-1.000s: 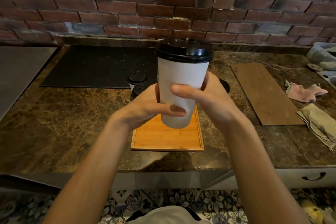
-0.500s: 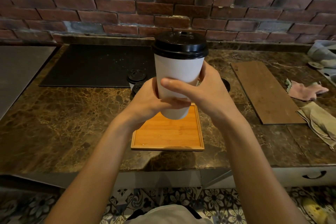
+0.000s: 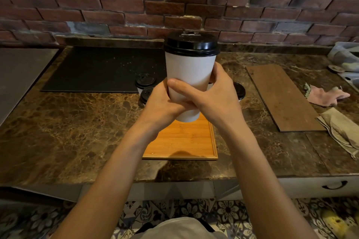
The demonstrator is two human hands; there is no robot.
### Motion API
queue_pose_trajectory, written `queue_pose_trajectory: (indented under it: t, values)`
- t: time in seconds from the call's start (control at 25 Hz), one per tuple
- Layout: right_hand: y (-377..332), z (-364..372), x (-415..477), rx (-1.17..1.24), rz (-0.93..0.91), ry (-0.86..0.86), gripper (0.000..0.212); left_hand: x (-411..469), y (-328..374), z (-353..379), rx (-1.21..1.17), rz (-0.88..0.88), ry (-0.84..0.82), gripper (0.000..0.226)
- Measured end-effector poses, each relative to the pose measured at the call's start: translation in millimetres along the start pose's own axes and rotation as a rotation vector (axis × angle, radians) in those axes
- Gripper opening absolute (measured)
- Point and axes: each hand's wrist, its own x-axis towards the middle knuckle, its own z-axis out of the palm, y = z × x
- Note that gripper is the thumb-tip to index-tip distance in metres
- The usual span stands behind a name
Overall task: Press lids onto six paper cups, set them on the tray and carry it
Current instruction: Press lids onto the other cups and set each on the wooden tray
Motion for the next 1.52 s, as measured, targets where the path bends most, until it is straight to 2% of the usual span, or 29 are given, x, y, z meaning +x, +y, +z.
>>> queue_pose_trajectory:
  t: [0.2,0.4,0.56,0.76,0.92,1.08,1.36,1.52]
  values:
    - [-1.4,-5.6,1.7,0.054,-0.024,-0.017,0.076,-0.1,5.0,-7.5,0.039,0.016,-0.058,0.05]
    - [-3.2,-15.2,4.4,0.149,-0.038,-0.101,0.079,-2.1,20.5,-11.8,-0.012,0.042,-0.222,0.04]
    - [-0.8,-20.8,2.8,0.185,-0.066,-0.179,0.072,-3.5,25.0,-15.9,-0.053,0.008,-0.301,0.047]
    - [6.9,-26.2,3.6,0.247,-0.005,-0.33,0.072,-7.4,23.2,-13.5,-0.115,-0.025,-0.373,0.057]
    - [11.5,-26.0,5.2,0.216,0.004,-0.371,0.076,-9.0,18.5,-13.4,-0.104,-0.024,-0.337,0.053]
    - [10.0,-25.7,6.3,0.163,-0.04,-0.345,0.069,-8.6,17.1,-14.1,-0.072,-0.003,-0.273,0.05]
    - [8.2,-15.5,0.2,0.109,-0.075,-0.191,0.071,-8.6,10.5,-9.5,0.029,0.037,-0.129,0.059]
    - [8.1,-2.3,-11.1,0.061,-0.071,-0.047,0.077,-8.3,6.8,-5.7,0.031,0.046,-0.051,0.056]
